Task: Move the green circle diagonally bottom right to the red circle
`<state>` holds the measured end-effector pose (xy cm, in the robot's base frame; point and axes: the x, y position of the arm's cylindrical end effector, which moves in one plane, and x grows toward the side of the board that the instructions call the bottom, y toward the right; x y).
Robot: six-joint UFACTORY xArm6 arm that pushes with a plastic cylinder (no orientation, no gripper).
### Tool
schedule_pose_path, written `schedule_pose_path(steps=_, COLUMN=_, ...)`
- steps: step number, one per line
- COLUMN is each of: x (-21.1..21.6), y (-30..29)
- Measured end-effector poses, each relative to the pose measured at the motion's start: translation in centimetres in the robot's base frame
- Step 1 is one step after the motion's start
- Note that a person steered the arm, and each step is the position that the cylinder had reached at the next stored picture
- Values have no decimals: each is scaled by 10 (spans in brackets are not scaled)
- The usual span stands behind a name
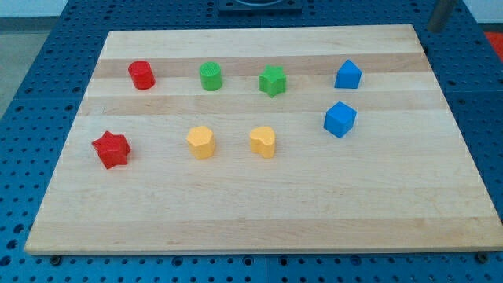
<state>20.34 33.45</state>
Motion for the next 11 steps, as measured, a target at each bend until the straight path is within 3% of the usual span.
schedule_pose_path(steps=1, x=0, y=0)
schedule_pose_path(steps=2, x=0, y=-51)
schedule_pose_path(steps=4, x=15, y=-216)
schedule_pose_path(steps=7, x=50, y=-364)
schedule_pose_path(steps=10, x=131, y=-407)
schedule_pose_path(steps=11, x=133, y=-409)
